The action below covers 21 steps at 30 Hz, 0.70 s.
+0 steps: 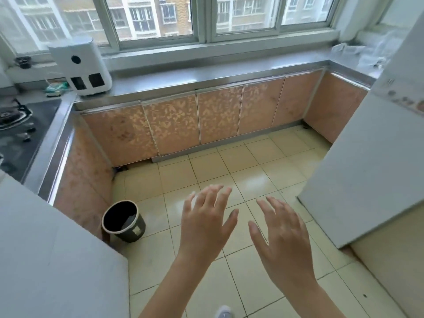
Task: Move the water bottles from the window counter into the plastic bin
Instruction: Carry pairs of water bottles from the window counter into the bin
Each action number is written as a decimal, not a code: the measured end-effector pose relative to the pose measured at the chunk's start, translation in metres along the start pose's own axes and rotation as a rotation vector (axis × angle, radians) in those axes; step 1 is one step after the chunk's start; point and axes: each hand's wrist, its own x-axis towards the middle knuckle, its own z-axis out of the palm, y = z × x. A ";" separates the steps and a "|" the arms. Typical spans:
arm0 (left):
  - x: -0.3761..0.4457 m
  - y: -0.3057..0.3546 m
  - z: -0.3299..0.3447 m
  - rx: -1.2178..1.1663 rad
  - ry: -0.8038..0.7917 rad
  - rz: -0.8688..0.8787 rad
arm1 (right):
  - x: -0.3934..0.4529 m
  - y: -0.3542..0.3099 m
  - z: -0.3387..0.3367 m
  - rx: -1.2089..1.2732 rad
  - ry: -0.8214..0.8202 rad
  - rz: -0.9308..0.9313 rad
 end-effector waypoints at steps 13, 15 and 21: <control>0.196 0.042 0.123 -0.096 -0.047 0.170 | 0.166 0.119 0.019 -0.027 0.075 0.237; 0.232 0.055 0.149 -0.099 -0.027 0.186 | 0.201 0.145 0.024 -0.028 0.073 0.235; 0.343 0.092 0.213 -0.064 -0.036 0.188 | 0.317 0.225 0.029 -0.036 0.052 0.210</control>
